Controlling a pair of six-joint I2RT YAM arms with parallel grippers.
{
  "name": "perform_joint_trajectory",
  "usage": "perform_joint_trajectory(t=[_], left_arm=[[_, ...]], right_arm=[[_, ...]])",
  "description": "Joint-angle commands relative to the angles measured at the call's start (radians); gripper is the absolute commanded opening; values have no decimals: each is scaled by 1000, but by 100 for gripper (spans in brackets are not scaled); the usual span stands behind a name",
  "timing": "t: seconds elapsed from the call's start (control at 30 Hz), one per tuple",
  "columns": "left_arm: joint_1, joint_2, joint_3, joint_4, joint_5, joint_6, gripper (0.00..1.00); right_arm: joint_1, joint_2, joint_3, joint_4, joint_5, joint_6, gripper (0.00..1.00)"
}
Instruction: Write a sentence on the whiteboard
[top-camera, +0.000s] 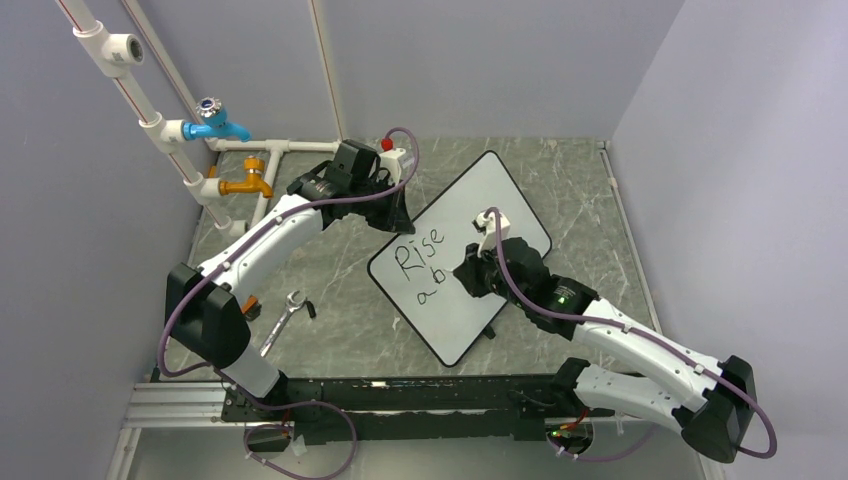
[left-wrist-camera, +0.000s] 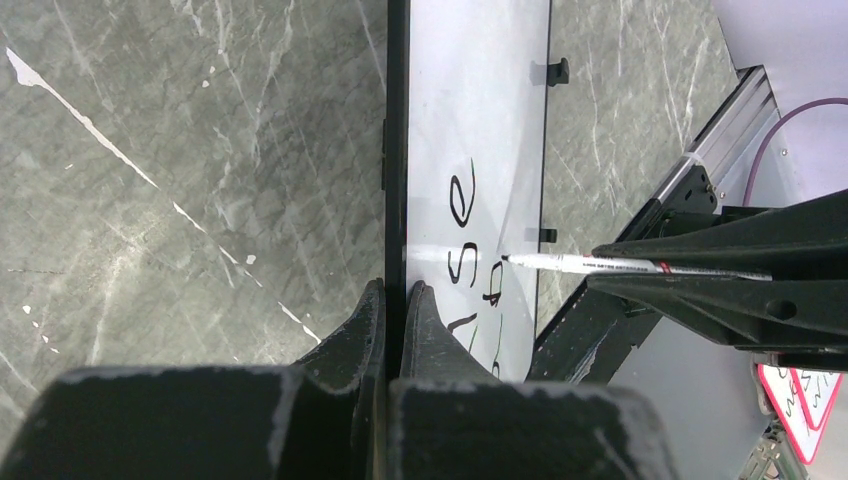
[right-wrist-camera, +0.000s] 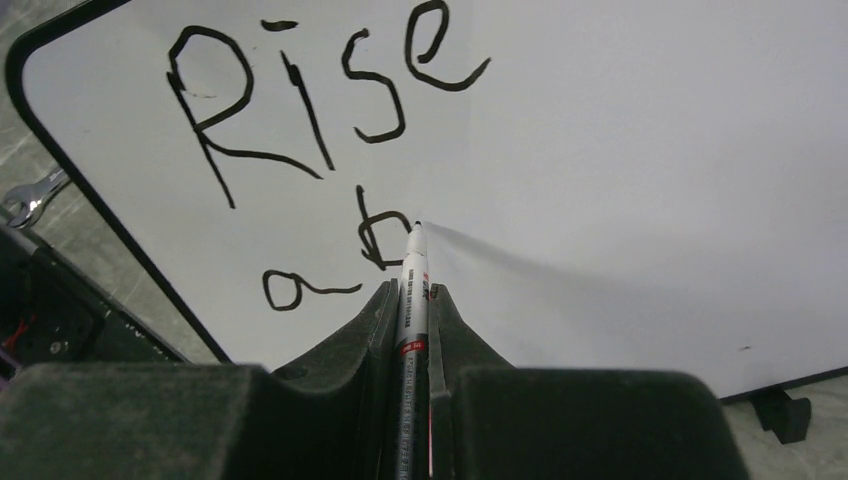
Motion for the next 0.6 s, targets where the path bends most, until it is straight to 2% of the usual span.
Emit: perform_joint_trajectory(t=[0.0, 0.57], left_arm=[[-6, -43, 2, 33, -74, 34, 0], [-7, -38, 4, 30, -76, 41, 0]], right_arm=[[-15, -15, 43, 18, 73, -20, 0], [-134, 34, 32, 82, -63, -18, 0]])
